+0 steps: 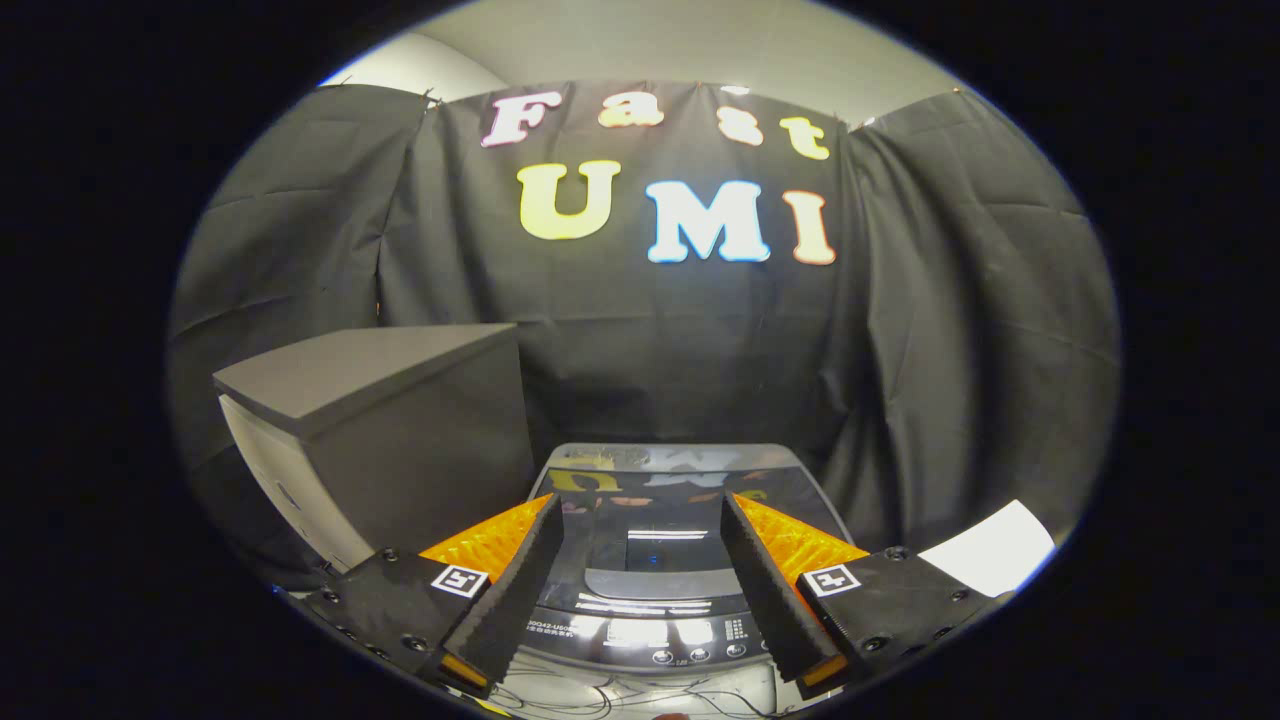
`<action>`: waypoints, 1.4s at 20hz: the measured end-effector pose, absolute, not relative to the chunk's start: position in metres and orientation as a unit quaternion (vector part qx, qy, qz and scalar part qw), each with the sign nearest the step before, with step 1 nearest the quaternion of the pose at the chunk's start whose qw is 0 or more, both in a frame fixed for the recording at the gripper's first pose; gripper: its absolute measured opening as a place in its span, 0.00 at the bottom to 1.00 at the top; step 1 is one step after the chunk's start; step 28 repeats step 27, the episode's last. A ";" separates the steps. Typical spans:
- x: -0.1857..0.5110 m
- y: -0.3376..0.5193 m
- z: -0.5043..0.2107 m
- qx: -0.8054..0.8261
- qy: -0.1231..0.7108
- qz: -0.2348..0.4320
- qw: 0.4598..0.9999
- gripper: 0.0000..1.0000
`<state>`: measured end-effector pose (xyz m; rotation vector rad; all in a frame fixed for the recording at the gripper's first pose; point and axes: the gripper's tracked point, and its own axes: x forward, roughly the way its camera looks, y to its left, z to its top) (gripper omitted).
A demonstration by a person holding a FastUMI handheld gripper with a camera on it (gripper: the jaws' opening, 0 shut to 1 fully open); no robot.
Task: Put the clothes into the washing machine and then close the washing machine lid.
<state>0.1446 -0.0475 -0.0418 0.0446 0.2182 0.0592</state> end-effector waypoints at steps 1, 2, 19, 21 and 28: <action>0.129 -0.044 -0.033 0.023 0.088 0.026 0.996 0.98; 0.116 -0.040 -0.025 0.029 0.070 0.024 0.997 0.99; 0.000 -0.022 -0.013 0.022 0.015 0.013 1.000 0.99; 0.001 -0.026 -0.009 0.025 0.009 0.012 1.000 0.99; 0.002 -0.030 -0.003 0.026 0.004 0.003 1.000 0.99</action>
